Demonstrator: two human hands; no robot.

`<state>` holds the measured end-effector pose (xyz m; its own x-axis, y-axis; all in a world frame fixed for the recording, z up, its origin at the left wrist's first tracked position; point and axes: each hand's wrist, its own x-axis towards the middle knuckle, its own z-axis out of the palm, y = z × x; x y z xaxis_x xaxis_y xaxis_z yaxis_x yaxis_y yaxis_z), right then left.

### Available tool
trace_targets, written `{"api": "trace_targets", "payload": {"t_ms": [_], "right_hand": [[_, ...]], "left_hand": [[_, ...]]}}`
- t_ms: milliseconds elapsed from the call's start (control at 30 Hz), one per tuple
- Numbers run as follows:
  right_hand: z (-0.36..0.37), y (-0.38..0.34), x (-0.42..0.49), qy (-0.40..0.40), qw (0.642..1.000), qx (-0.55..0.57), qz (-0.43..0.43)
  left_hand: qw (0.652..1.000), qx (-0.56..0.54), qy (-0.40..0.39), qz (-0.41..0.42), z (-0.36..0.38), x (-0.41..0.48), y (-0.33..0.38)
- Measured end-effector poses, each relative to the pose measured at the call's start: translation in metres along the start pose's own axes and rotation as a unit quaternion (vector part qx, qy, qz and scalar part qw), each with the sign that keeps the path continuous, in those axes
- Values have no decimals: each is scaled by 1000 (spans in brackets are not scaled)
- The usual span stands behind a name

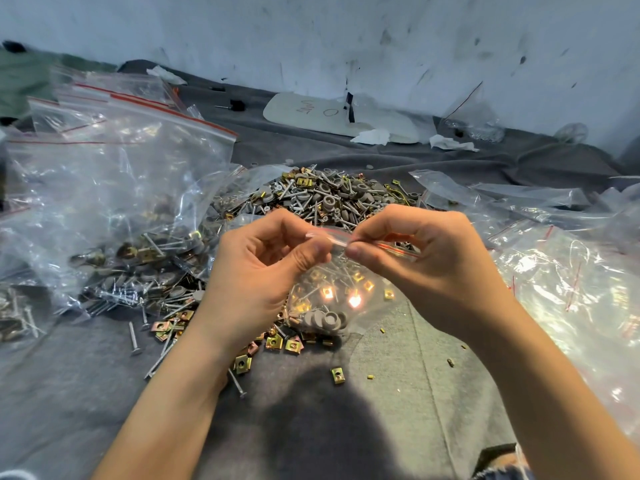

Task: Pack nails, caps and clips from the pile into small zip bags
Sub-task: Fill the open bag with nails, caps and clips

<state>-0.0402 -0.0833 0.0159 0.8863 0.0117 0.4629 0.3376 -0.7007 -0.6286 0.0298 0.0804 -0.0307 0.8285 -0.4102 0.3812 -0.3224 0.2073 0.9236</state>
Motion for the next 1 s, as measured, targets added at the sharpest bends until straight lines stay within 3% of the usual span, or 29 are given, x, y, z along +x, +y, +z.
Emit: {"api": "trace_targets", "payload": {"t_ms": [1000], "right_hand": [[5,-6,0,9,1000,-12,-22]], "left_hand": [[997,41,-33,50,-6,1,3]]}}
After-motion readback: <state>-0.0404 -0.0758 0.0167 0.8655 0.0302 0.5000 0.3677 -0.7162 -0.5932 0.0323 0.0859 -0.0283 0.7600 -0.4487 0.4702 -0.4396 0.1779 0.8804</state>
